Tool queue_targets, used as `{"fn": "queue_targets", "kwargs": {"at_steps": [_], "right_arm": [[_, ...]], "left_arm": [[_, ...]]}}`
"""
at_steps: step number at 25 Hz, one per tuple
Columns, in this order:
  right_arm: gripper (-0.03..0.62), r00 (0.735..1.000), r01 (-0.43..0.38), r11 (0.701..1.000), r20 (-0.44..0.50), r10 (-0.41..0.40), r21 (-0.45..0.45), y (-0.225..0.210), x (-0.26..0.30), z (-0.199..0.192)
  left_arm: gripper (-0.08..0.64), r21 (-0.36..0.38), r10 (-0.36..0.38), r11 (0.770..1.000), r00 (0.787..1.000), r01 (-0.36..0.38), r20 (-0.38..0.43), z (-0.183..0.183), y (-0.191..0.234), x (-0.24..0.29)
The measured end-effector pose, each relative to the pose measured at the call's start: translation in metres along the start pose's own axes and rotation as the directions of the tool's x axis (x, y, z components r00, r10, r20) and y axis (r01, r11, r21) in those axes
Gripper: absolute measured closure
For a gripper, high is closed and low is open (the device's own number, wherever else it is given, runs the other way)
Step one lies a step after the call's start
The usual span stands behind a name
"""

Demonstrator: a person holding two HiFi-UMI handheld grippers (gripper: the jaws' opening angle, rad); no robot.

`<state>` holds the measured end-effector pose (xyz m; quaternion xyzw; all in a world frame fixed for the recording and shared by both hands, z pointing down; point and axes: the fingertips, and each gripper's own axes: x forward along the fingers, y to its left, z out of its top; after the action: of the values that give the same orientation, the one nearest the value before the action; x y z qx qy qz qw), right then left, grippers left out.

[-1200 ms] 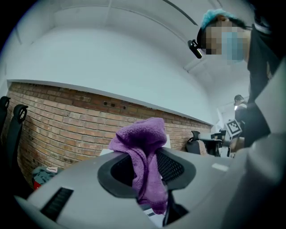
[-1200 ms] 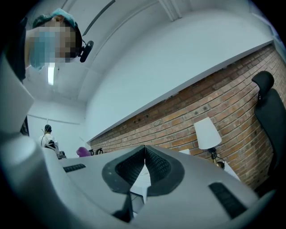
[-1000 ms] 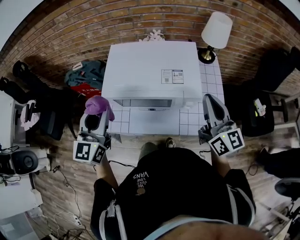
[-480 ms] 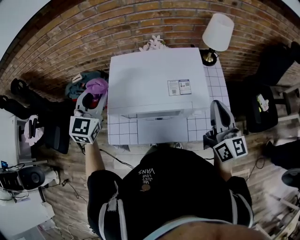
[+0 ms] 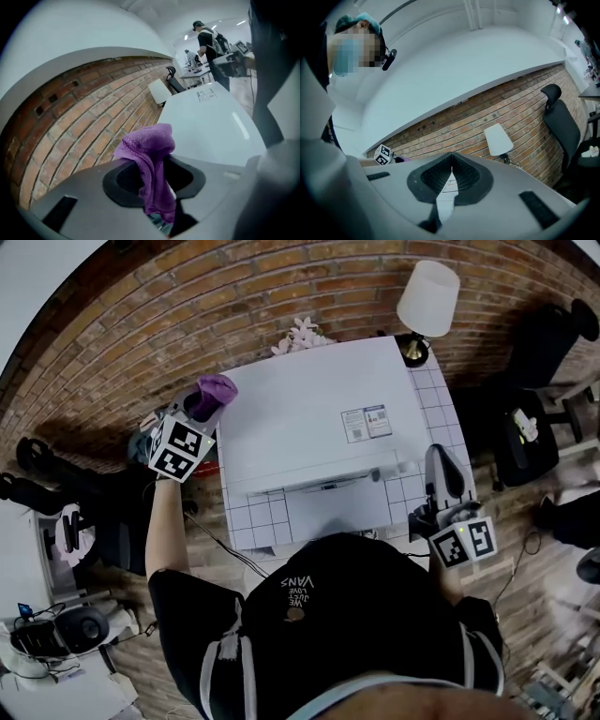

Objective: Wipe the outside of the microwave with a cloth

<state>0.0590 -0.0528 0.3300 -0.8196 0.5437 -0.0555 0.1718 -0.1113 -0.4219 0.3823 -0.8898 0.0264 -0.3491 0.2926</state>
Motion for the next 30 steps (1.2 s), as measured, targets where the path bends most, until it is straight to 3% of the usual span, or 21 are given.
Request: {"fn": "queue_targets", "kwargs": {"at_steps": [4,8,15,21,30], "right_arm": [[0.592,0.999,0.044,0.999,0.013,-0.044,0.002,-0.004,-0.004,-0.002],[0.592,0.997,0.076,0.997,0.019,-0.076,0.007,-0.007,-0.009,-0.003],[0.592,0.992,0.123,0.992,0.031,-0.123,0.014,-0.023,-0.024,0.002],[0.592,0.988,0.149,0.988,0.044,-0.151,0.037,-0.044,-0.041,0.005],[0.592,0.977,0.195,0.978,0.069,-0.2,0.073,-0.088,-0.077,0.018]], "left_arm": [[0.428,0.084,-0.078,0.993,0.992,0.086,-0.096,-0.014,0.006,0.034],[0.428,0.158,-0.152,0.971,0.972,0.181,-0.18,-0.016,0.006,0.055],[0.428,0.249,-0.215,0.927,0.941,0.281,-0.26,0.01,-0.006,0.083],[0.428,0.329,-0.249,0.884,0.929,0.334,-0.274,0.061,-0.028,0.113],[0.428,0.488,-0.295,0.773,0.911,0.405,-0.288,0.17,-0.087,0.168]]}}
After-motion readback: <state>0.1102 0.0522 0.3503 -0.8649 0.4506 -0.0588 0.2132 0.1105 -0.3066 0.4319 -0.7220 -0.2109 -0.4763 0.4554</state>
